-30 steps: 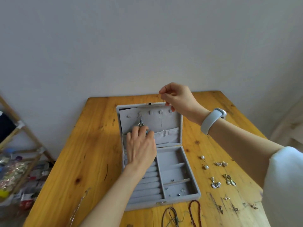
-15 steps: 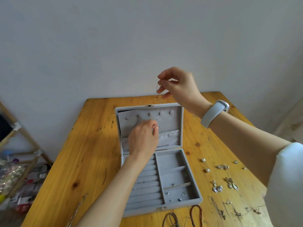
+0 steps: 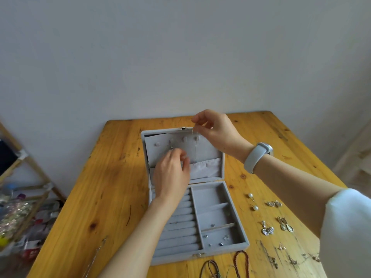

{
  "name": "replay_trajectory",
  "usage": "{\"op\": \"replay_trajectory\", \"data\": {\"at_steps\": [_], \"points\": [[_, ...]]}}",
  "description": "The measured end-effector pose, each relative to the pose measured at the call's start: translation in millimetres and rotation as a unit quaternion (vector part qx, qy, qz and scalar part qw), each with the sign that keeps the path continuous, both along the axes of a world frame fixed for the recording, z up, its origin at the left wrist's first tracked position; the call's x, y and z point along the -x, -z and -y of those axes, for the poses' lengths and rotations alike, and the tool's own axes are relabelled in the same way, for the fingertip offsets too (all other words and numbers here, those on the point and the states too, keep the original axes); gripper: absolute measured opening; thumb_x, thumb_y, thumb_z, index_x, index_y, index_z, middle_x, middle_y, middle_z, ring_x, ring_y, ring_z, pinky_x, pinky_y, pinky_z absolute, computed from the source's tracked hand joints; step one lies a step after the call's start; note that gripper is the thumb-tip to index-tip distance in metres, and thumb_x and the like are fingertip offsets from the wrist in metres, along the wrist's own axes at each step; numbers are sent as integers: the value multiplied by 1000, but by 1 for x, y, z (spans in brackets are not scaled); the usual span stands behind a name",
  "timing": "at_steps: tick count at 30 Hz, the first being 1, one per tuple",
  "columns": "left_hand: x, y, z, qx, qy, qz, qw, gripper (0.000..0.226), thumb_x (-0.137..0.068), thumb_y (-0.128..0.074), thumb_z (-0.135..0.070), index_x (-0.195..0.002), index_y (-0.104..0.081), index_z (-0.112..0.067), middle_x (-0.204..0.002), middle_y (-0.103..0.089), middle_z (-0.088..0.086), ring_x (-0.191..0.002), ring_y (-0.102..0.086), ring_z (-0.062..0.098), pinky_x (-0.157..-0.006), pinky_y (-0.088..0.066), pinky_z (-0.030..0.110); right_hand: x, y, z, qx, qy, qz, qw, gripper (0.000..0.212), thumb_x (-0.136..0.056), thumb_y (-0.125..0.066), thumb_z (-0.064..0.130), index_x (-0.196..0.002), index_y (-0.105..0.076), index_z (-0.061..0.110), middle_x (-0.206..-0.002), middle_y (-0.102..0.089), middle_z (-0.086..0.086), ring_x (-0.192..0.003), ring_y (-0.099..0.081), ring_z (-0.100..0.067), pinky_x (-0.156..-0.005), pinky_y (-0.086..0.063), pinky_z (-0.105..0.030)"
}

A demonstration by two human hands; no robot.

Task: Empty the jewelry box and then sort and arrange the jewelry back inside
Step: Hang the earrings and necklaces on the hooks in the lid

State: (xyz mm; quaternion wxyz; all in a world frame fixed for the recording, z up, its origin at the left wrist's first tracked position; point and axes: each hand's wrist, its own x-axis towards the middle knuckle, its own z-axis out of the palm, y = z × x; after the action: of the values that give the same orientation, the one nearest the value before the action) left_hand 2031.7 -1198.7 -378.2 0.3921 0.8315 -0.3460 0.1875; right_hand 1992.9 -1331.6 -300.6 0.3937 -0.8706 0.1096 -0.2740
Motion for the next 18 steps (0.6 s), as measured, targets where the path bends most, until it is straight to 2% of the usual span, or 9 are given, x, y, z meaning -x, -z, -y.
{"op": "replay_trajectory", "data": {"at_steps": [2, 5, 8, 11, 13, 15, 18], "points": [[-7, -9, 4, 45, -5, -54, 998, 22, -84, -63, -15, -106, -65, -10, -82, -60, 3, -70, -56, 22, -62, -42, 29, 2, 2, -1, 16, -9, -3, 1000, 16, -82, -60, 2, -96, -62, 11, -84, -61, 2, -63, -50, -2, -63, -41, -8], [-12, -21, 11, 87, 26, -104, 990, 27, -86, -62, -18, -112, -65, -12, -75, -50, -2, -66, -49, 15, -61, -35, 22, 4, 2, -2, 26, -28, -3, 999, 17, -83, -60, 3, -97, -61, 13, -82, -60, 6, -64, -52, -5, -67, -42, -10], [-13, -23, 16, 104, 38, -125, 986, 17, -86, -63, -18, -100, -71, -13, -75, -54, 2, -70, -55, 20, -62, -36, 24, 5, 3, -1, 42, -32, -5, 999, 17, -83, -61, 5, -97, -61, 15, -81, -59, 11, -68, -53, -7, -73, -45, -21], [-15, -20, 15, 129, 18, -127, 983, 12, -85, -63, -16, -91, -72, -12, -77, -61, 1, -72, -57, 17, -61, -37, 20, 6, 9, 1, 63, -29, -2, 998, 17, -83, -58, 5, -97, -61, 14, -78, -55, 14, -66, -51, -1, -68, -41, -15], [-18, -17, 12, 139, -1, -122, 983, 11, -84, -62, -16, -87, -72, -13, -79, -66, -2, -74, -59, 13, -62, -40, 18, 8, 17, 2, 82, -19, -14, 996, 17, -84, -55, 5, -98, -62, 12, -76, -52, 17, -64, -49, -1, -65, -40, -16], [-20, -17, 10, 133, -33, -117, 984, 10, -84, -63, -19, -82, -72, -15, -77, -68, -3, -75, -60, 14, -63, -43, 25, 8, 27, 2, 101, 2, -35, 994, 16, -86, -52, 7, -98, -63, 11, -78, -54, 14, -63, -48, -1, -65, -43, -22], [-19, -21, 10, 97, -96, -78, 988, 15, -84, -62, -25, -74, -69, -17, -66, -60, -7, -67, -54, 16, -54, -31, 27, 3, 39, -3, 160, 73, -20, 984, 15, -88, -50, 10, -97, -63, 11, -90, -61, 1, -71, -48, -10, -65, -47, -32]]}}
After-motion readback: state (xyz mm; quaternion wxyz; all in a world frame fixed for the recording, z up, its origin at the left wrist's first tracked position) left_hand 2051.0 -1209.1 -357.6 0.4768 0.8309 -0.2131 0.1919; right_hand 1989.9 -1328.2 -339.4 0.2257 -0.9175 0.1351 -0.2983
